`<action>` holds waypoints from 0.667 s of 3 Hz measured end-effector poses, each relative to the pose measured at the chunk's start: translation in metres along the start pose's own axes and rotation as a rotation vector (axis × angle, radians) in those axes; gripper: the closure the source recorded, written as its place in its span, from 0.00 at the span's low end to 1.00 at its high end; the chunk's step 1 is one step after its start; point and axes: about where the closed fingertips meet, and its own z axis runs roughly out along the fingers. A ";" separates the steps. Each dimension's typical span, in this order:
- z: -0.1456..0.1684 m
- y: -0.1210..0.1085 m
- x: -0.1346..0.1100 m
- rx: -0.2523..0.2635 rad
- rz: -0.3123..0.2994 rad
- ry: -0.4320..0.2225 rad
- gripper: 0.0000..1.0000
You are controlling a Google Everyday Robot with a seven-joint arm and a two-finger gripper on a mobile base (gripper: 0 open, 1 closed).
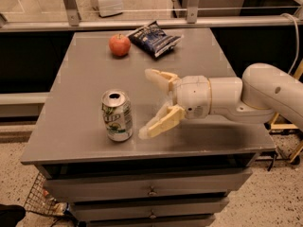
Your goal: Move 7up can near blue chip bag
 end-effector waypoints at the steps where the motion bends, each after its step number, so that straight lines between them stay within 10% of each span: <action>1: 0.014 0.006 -0.001 -0.027 0.015 -0.045 0.00; 2: 0.028 0.011 0.000 -0.052 0.030 -0.057 0.00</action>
Offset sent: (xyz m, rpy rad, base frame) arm -0.0113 0.0401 -0.0078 0.0734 0.0513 0.0700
